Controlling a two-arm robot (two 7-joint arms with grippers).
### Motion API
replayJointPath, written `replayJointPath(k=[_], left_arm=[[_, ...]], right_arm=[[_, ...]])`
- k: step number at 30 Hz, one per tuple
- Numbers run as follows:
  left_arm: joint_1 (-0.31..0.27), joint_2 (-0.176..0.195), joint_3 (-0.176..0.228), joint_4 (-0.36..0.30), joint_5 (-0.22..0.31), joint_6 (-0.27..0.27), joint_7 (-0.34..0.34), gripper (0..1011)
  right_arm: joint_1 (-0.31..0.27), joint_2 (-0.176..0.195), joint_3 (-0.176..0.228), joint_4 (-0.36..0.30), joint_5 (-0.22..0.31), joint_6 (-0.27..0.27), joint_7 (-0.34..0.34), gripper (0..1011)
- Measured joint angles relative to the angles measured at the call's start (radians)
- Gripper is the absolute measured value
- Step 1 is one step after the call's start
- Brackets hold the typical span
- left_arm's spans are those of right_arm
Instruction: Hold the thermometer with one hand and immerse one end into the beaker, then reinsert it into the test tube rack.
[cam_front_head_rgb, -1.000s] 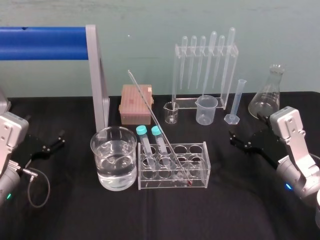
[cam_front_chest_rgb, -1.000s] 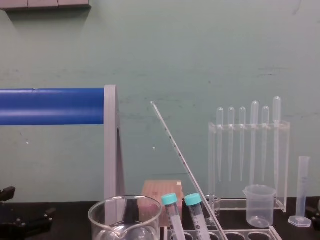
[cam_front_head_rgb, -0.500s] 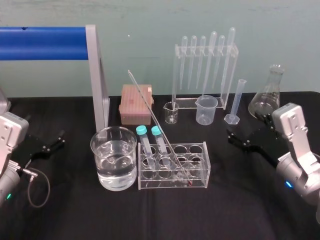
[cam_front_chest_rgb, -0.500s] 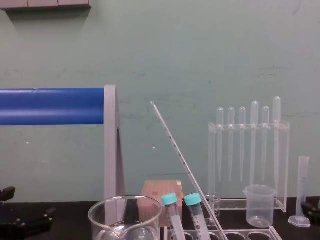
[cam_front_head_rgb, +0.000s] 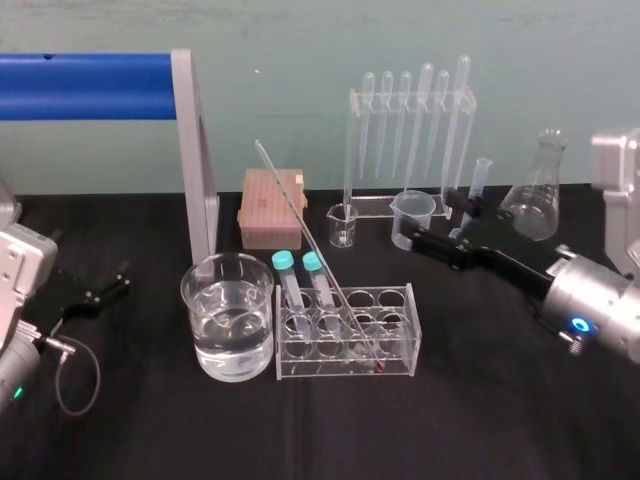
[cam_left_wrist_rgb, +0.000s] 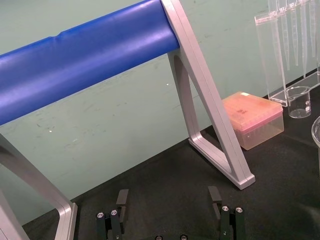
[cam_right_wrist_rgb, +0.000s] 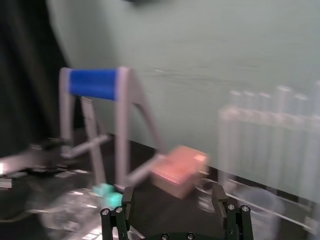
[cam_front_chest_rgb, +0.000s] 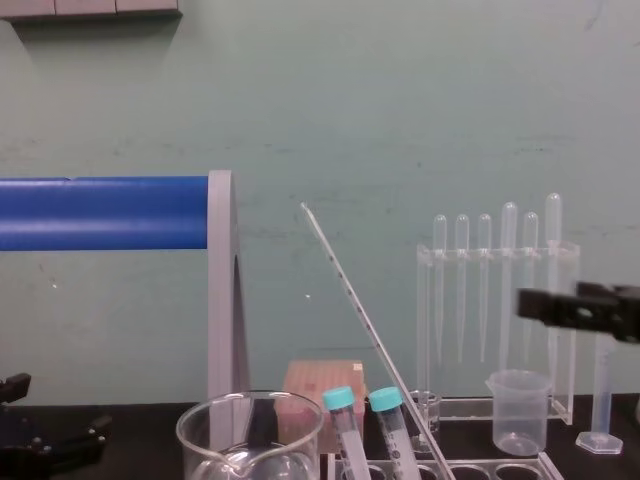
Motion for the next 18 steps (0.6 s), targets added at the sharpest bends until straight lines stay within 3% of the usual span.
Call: replayJointPath(k=[4,9,18], left_arm=[[0.000,0.000,0.000,0.000,0.000,0.000,0.000,1008],[0.000,0.000,0.000,0.000,0.000,0.000,0.000,1008],[0.000,0.000,0.000,0.000,0.000,0.000,0.000,1008]], right_arm=[[0.065,-0.010,-0.036,-0.008,0.040,0.057,0.099,1003],[0.146,-0.020,-0.099,0.013,0.045,0.097,0.169,1002],[0.315,-0.063,-0.249,0.123,-0.036,0.174,0.222,1002]])
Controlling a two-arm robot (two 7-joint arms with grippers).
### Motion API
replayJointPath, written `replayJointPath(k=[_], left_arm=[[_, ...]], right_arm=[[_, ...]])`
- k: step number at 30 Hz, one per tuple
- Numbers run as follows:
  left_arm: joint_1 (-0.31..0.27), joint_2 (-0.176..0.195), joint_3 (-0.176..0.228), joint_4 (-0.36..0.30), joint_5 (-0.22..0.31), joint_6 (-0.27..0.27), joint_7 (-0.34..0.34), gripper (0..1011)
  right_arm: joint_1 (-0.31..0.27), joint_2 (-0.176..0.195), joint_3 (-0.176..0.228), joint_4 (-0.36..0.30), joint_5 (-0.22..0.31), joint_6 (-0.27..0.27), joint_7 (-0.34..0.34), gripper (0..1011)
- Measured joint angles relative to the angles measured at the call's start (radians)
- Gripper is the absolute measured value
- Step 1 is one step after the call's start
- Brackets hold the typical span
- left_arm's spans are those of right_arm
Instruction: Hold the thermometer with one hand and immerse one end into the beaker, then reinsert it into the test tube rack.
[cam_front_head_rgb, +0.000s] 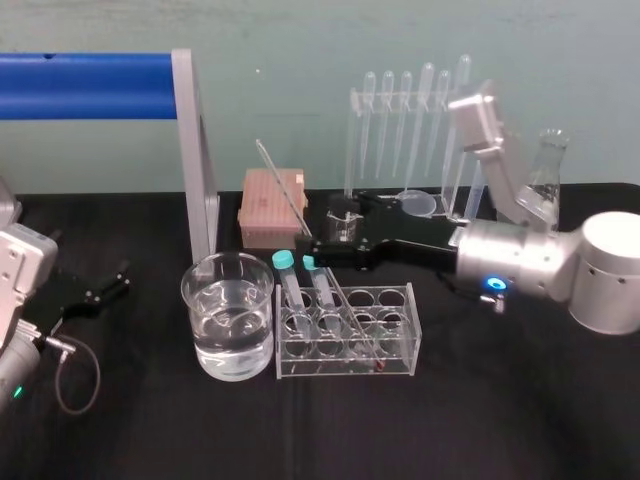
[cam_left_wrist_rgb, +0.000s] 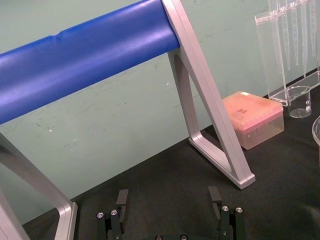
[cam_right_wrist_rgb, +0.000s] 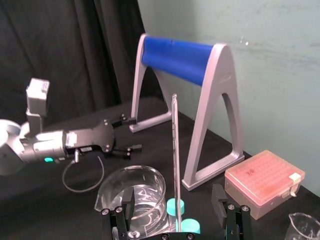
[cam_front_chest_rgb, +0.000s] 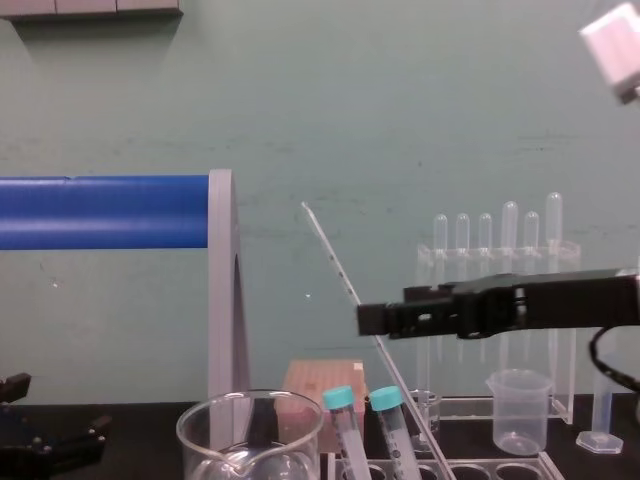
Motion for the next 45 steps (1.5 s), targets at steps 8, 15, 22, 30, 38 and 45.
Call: replayJointPath(k=[8,15,22,30,38,45], left_arm=[[0.000,0.000,0.000,0.000,0.000,0.000,0.000,1008],[0.000,0.000,0.000,0.000,0.000,0.000,0.000,1008],[0.000,0.000,0.000,0.000,0.000,0.000,0.000,1008],[0.000,0.000,0.000,0.000,0.000,0.000,0.000,1008],[0.000,0.000,0.000,0.000,0.000,0.000,0.000,1008],[0.000,0.000,0.000,0.000,0.000,0.000,0.000,1008]], right_arm=[[0.086,-0.052,-0.063,0.082,-0.057,0.003,0.008,1002],[0.112,-0.077,-0.079,0.115,-0.076,-0.011,0.013,1002],[0.113,-0.082,-0.079,0.121,-0.085,-0.030,0.012,1002],[0.114,-0.082,-0.079,0.121,-0.085,-0.028,0.012,973],[0.114,-0.082,-0.080,0.121,-0.084,-0.026,0.012,760],[0.115,-0.082,-0.080,0.121,-0.084,-0.024,0.012,534]])
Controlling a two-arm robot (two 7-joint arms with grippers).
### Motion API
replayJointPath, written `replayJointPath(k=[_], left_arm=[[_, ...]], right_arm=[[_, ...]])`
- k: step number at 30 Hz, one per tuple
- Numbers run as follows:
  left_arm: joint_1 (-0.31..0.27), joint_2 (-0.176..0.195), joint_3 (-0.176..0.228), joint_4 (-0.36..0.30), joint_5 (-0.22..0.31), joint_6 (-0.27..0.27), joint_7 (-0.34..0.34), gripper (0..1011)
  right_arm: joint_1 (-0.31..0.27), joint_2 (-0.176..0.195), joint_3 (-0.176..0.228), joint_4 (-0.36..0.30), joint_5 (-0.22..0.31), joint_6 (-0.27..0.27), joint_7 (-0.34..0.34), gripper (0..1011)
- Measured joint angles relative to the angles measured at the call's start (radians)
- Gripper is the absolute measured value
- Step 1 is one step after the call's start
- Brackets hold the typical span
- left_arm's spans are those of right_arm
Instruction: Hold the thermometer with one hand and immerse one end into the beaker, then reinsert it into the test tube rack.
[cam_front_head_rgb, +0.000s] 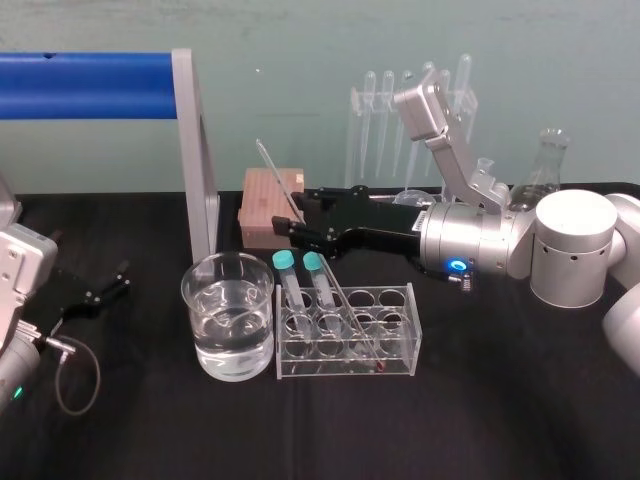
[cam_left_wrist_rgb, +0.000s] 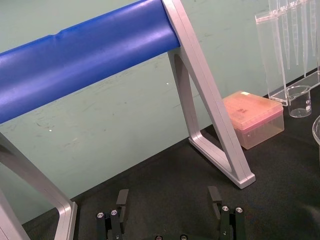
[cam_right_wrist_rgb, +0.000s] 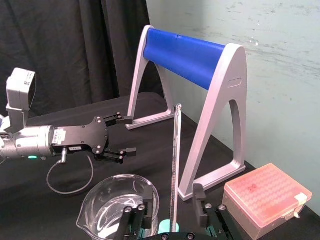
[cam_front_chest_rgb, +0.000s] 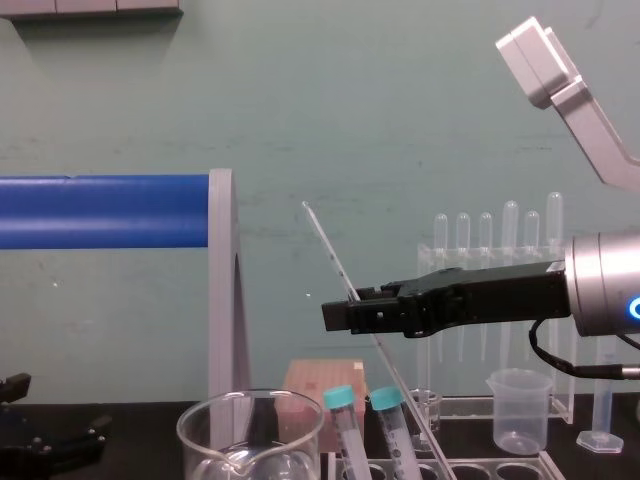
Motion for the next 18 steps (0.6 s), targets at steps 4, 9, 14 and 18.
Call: replayJointPath(k=[4,9,14,18], left_arm=[[0.000,0.000,0.000,0.000,0.000,0.000,0.000,1008],[0.000,0.000,0.000,0.000,0.000,0.000,0.000,1008],[0.000,0.000,0.000,0.000,0.000,0.000,0.000,1008],[0.000,0.000,0.000,0.000,0.000,0.000,0.000,1008]], right_arm=[[0.000,0.000,0.000,0.000,0.000,0.001,0.000,416],[0.000,0.000,0.000,0.000,0.001,0.001,0.000,251],[0.000,0.000,0.000,0.000,0.001,0.001,0.000,98],[0.000,0.000,0.000,0.000,0.002,0.001,0.000,53]])
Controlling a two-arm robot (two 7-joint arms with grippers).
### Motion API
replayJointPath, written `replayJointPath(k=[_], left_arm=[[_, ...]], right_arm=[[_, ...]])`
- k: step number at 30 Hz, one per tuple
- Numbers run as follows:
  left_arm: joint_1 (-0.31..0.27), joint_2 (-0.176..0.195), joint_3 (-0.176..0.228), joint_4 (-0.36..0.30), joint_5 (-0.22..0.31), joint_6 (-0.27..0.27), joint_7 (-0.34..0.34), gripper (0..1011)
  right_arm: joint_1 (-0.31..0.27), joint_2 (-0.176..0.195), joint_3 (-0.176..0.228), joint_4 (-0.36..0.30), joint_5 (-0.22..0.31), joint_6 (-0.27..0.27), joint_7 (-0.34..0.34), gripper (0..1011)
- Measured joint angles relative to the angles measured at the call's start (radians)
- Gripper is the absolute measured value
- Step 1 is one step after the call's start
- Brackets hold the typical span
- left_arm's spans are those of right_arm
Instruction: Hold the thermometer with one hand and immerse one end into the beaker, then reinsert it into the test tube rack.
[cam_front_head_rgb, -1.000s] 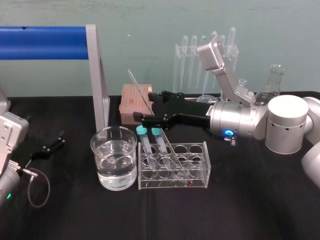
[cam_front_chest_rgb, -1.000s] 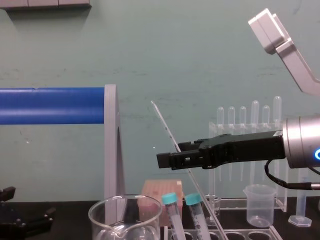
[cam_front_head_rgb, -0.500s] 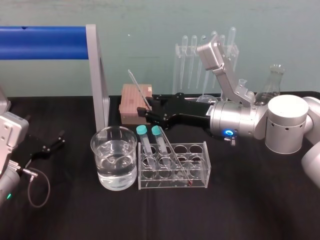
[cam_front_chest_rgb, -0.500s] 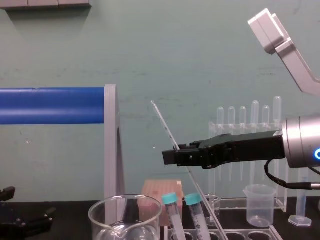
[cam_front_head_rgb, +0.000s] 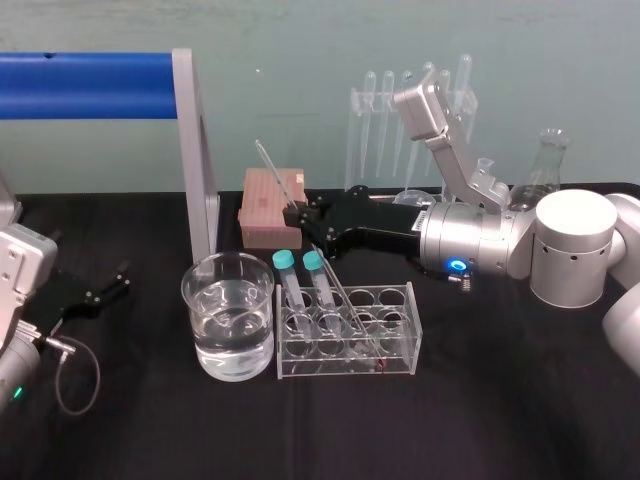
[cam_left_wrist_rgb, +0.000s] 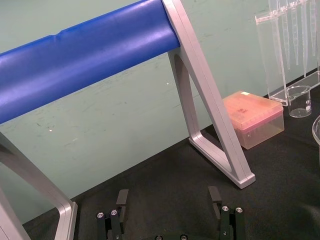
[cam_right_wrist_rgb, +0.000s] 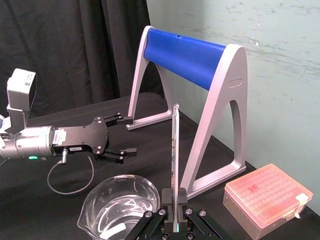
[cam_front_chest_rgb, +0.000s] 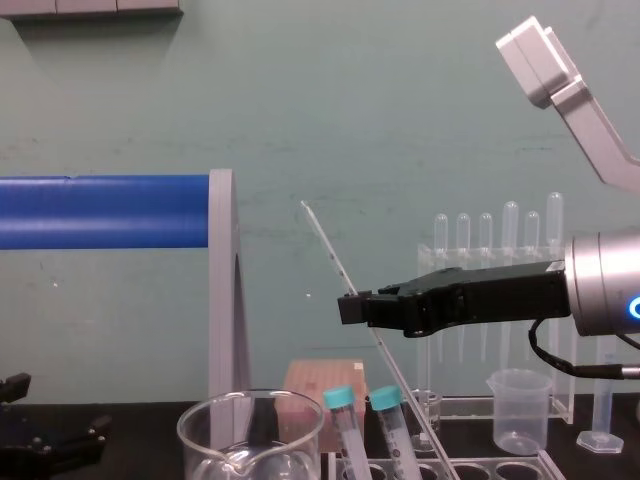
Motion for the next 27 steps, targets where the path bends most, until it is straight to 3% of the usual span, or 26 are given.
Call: replayJointPath(k=[7,19,24,27], left_arm=[[0.000,0.000,0.000,0.000,0.000,0.000,0.000,1008],[0.000,0.000,0.000,0.000,0.000,0.000,0.000,1008],[0.000,0.000,0.000,0.000,0.000,0.000,0.000,1008],[0.000,0.000,0.000,0.000,0.000,0.000,0.000,1008]], right_arm=[[-0.020,0.002,0.011,-0.017,0.002,-0.021,-0.001,53],[-0.085,0.020,0.053,-0.064,0.049,-0.050,-0.014,53],[-0.116,0.027,0.071,-0.079,0.054,-0.115,-0.013,53],[-0.141,0.025,0.094,-0.086,0.065,-0.184,-0.001,53]])
